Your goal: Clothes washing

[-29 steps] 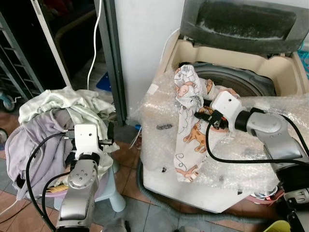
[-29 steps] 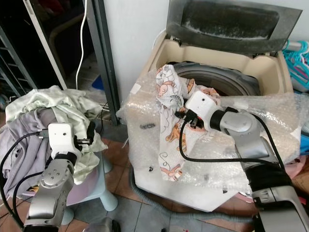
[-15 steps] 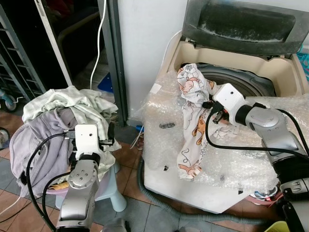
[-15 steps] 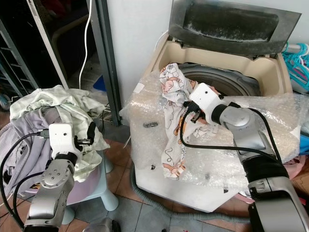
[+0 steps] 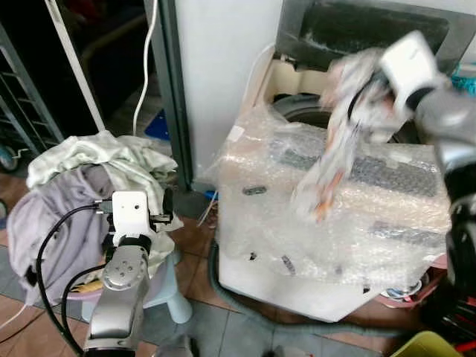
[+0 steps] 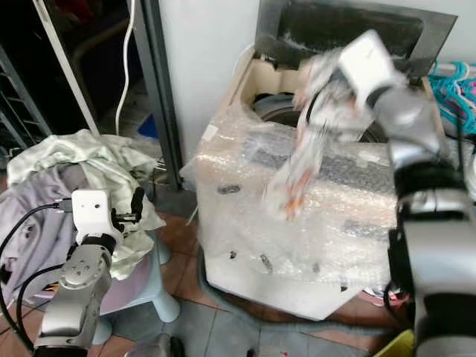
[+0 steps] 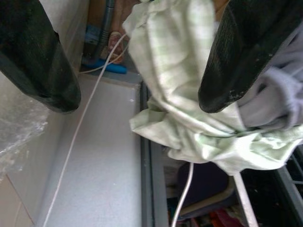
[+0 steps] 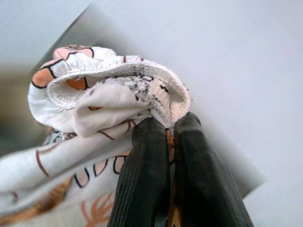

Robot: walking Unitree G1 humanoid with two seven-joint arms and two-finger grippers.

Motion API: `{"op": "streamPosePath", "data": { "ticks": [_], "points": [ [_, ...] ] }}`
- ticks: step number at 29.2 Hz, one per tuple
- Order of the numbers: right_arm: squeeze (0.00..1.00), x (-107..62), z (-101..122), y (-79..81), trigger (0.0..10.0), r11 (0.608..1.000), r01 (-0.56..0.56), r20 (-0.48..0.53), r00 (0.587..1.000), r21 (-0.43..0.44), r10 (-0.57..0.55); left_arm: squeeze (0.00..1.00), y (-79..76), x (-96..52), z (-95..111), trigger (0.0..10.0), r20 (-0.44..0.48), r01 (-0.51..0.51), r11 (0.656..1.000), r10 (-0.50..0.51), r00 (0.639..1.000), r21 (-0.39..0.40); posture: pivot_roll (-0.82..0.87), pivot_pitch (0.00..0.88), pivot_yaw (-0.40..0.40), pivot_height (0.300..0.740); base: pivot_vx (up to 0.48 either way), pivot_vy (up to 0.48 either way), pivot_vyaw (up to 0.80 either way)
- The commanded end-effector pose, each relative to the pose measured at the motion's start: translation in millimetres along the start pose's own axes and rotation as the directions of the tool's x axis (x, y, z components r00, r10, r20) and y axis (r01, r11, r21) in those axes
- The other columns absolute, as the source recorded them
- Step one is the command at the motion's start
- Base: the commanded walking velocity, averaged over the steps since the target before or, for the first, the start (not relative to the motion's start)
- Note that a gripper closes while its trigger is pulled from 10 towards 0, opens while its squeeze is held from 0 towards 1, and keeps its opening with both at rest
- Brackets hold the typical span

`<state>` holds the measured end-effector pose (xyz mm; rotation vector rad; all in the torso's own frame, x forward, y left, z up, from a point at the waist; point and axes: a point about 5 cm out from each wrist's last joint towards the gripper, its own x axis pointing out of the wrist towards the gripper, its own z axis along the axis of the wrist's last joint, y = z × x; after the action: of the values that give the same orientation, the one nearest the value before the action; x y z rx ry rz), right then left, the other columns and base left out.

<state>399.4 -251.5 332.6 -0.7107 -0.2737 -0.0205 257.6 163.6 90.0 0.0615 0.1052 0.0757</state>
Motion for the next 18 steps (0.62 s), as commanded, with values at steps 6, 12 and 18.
{"op": "streamPosePath", "data": {
  "ticks": [6,12,18],
  "points": [
    [0.0,0.7,14.9,-10.2,8.7,0.996,0.082,0.123,0.989,-0.018,-0.079,0.0,3.7,-1.9,3.2,10.0,0.01,-0.026,1.0,0.026,1.0,0.006,-0.03,0.0,-0.036,0.74,0.0,0.0,0.0],
    [1.0,-12.7,-38.6,33.0,10.0,0.986,-0.139,-0.041,0.989,0.096,0.144,0.0,3.0,-2.5,3.2,10.0,0.007,-0.023,1.0,0.023,1.0,0.003,-0.03,0.0,-0.032,0.74,0.0,0.0,0.0],
    [1.0,-21.9,-50.7,33.0,10.0,0.985,-0.096,-0.03,0.994,0.143,0.102,0.0,2.3,-2.0,2.8,10.0,0.004,-0.011,1.0,0.011,1.0,0.006,-0.04,0.0,-0.024,0.74,0.0,0.0,0.0]
  ]
}}
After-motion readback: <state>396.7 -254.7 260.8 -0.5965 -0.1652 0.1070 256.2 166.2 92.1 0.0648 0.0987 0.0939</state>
